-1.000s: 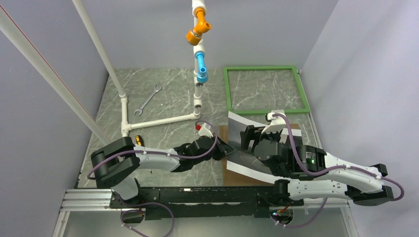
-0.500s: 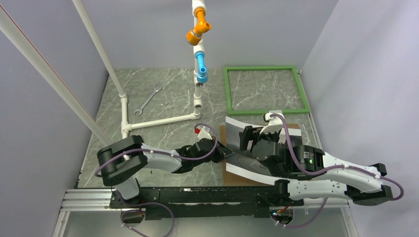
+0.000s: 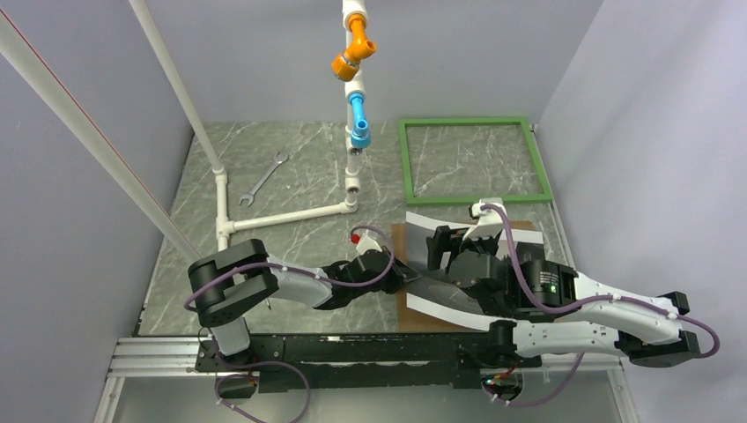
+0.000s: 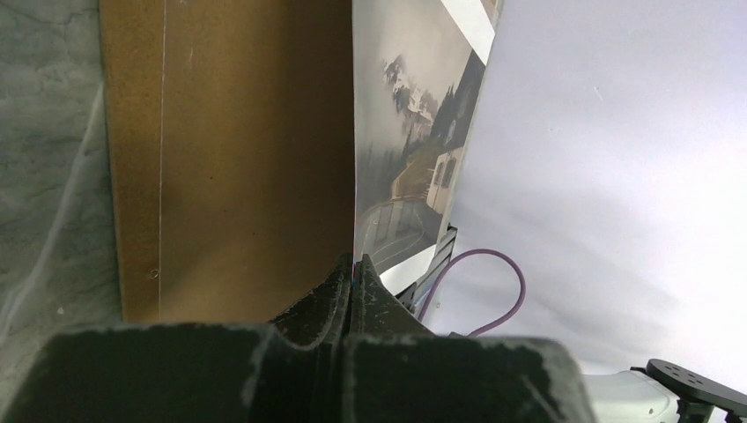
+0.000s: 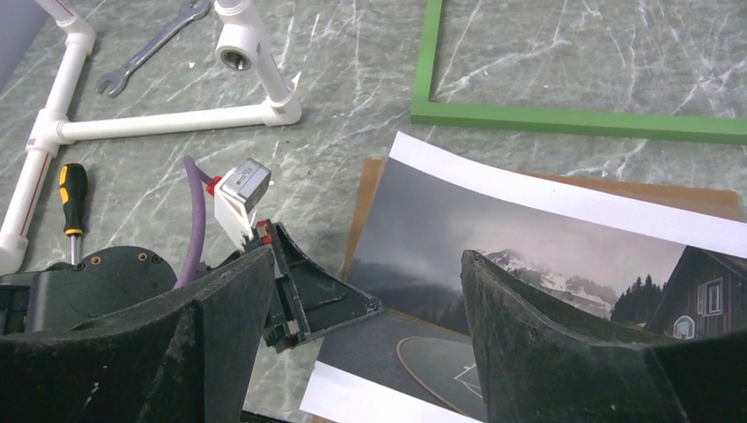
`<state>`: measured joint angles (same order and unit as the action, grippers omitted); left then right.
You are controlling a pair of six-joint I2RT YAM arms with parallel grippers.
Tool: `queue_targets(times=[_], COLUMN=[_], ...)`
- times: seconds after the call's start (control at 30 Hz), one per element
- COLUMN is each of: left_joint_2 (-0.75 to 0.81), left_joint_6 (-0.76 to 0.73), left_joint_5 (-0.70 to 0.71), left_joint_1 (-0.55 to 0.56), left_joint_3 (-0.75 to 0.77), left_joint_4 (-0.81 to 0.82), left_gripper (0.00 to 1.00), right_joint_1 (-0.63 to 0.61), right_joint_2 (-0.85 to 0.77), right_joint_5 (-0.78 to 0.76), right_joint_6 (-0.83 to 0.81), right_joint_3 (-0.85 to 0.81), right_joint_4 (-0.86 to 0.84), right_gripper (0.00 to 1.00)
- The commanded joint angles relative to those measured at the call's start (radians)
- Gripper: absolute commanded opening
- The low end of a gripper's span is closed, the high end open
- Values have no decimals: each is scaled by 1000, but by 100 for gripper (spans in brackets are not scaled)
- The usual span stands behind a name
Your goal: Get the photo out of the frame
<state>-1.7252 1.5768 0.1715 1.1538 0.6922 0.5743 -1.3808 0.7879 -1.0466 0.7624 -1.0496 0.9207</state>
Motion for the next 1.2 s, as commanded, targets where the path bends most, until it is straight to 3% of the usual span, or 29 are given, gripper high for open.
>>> queue_targets(times=[0.0,0.47,0.5,0.63,0.83,1.03,1.17], left_joint_2=[16,-3,-1,13,49,103,170], left_joint_6=[38,78,76,66,31,19,21], left_joint_5=[55,25,21,14,-3,-33,-32], left_joint_1=[6,3,3,4,4,4,5], left_joint_3=[2,-22,-22,-25,-43,-32,8], left_joint_4=[12,-2,-2,-26,-41,-169,-452], left_gripper=[0,1,4,35,69,86,98], right_joint_1=[0,-1,0,-1,-1,1,7], right_joint_2=[-1,3,3,0,4,36,54], right_joint_5=[-20,-10,-10,-12,-15,-13,-22], right_joint_6=[6,20,21,23,25,13,14], right_joint_3=[6,20,21,28,35,39,42], right_joint_4=[-6,-8,-6,-8,-16,-36,-36], right_gripper=[80,80,80,80,81,82,84])
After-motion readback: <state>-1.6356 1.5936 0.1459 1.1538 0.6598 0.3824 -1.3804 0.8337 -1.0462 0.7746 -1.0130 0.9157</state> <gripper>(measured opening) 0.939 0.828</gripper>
